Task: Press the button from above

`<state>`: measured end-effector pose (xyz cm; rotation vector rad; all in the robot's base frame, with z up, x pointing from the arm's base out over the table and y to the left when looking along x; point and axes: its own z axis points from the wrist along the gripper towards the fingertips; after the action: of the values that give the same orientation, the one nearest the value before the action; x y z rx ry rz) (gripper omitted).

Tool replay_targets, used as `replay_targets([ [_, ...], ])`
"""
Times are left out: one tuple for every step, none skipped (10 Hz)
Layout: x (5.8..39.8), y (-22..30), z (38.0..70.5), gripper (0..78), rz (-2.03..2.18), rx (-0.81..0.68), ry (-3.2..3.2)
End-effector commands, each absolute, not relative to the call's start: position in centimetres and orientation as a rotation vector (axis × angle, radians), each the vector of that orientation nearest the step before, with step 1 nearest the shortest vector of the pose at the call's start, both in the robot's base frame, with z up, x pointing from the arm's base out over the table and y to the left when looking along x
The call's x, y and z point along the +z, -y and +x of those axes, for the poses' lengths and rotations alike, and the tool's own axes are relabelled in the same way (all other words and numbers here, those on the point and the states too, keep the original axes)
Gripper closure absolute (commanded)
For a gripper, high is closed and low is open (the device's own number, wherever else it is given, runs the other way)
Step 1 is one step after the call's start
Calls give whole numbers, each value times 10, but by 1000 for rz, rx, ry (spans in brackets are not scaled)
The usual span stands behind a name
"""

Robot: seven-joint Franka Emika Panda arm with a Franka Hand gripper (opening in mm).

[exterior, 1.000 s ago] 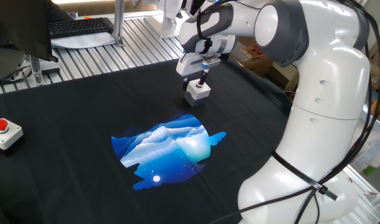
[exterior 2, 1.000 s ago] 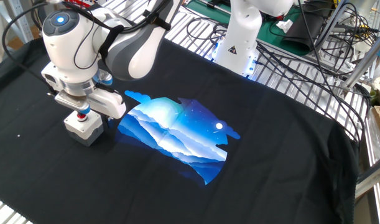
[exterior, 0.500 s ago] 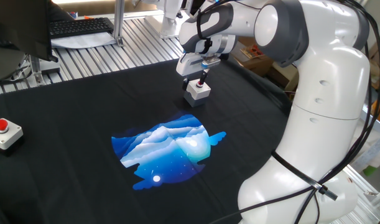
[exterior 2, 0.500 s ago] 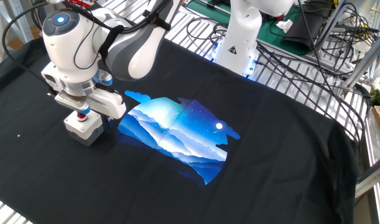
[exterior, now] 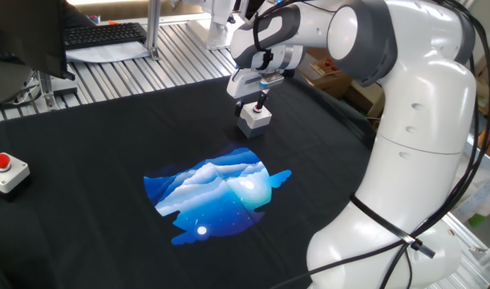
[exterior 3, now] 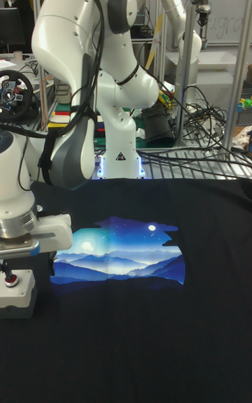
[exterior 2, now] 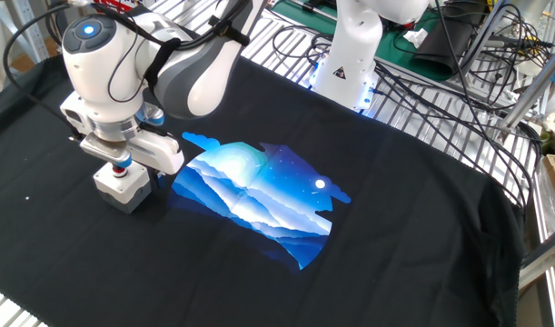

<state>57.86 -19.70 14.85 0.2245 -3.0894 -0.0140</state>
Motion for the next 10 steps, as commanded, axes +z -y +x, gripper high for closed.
replay_targets([
  [146, 196, 580, 2, 227, -14, 3092],
  [146, 196, 580, 2, 227, -14, 3092],
  [145, 196, 580, 2, 228, -14, 3092],
  [145, 196, 580, 2, 229, -14, 3092],
  [145, 196, 580, 2, 229, -14, 3092],
  [144, 196, 581, 2, 231, -13, 3092],
  [143, 196, 581, 2, 234, -13, 3092],
  [142, 196, 581, 2, 235, -13, 3092],
  [140, 197, 582, 2, 237, -13, 3092],
  [138, 198, 582, 2, 241, -13, 3092],
])
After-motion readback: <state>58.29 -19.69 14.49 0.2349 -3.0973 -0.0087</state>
